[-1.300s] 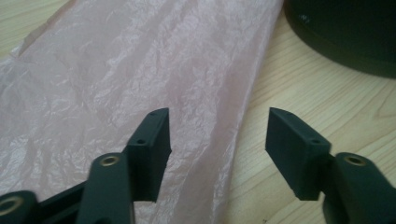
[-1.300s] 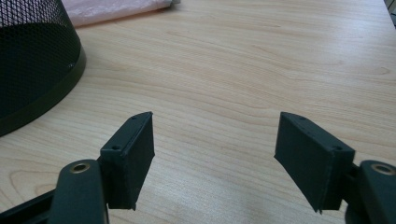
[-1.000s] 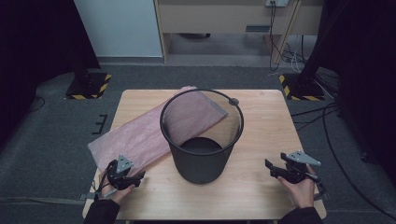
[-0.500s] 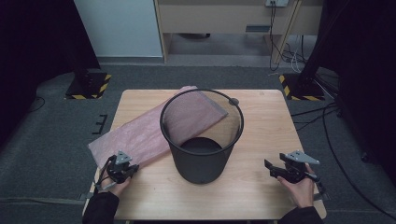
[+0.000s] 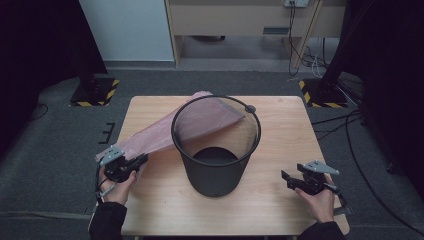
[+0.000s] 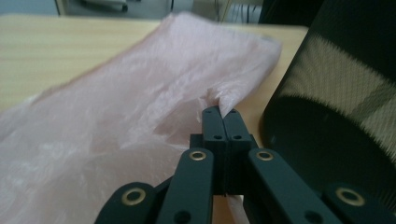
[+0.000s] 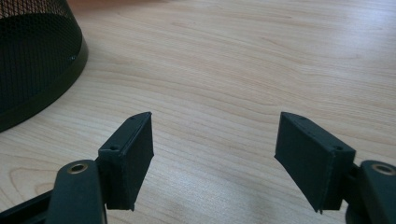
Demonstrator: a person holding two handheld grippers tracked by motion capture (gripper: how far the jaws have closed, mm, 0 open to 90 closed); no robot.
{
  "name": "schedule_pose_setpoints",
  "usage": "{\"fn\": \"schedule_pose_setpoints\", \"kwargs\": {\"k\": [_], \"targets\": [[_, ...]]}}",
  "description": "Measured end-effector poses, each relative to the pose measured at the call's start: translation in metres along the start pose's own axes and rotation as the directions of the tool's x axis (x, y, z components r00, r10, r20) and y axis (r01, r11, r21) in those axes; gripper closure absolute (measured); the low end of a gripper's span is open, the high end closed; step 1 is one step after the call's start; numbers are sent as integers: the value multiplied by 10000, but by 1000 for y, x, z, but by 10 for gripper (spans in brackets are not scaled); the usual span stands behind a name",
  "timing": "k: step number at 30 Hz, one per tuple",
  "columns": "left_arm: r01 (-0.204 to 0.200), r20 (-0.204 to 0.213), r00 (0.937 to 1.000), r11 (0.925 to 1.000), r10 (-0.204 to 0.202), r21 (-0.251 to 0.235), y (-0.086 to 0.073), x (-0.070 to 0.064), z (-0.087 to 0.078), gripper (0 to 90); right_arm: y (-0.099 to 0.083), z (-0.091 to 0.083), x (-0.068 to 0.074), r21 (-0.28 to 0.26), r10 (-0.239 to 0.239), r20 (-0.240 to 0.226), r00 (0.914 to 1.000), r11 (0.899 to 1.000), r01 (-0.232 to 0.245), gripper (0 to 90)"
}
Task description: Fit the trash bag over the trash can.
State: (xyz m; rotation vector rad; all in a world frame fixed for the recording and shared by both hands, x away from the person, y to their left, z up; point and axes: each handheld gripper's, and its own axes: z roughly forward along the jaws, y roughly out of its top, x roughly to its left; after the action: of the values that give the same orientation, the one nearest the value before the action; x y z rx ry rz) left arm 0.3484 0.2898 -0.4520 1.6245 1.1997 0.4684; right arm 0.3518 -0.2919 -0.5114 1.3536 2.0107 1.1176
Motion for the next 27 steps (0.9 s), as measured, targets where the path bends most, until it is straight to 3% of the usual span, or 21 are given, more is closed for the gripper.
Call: {"fn": "schedule_pose_setpoints", "kwargs": {"k": [6,11,16,27], "targets": [[231,402,9990,9958,-196,-891,26,-14,7,900,0,0,1,-36,-7,5,10000,10000,7,279],[590,724,9962,9872,-487,-1484,48,-28,9,900,-1,0,0,-3,-22,37,10000,10000,22,277],[546,694,9967,9794,-418,-1944,68,-41,6,900,0,1,2,49,-73,10,10000,10000,73,274],[193,715,9974,9448,44,-3271,117,-68,-11,900,0,2,3,67,-243,-25,9997,9997,243,281]]}}
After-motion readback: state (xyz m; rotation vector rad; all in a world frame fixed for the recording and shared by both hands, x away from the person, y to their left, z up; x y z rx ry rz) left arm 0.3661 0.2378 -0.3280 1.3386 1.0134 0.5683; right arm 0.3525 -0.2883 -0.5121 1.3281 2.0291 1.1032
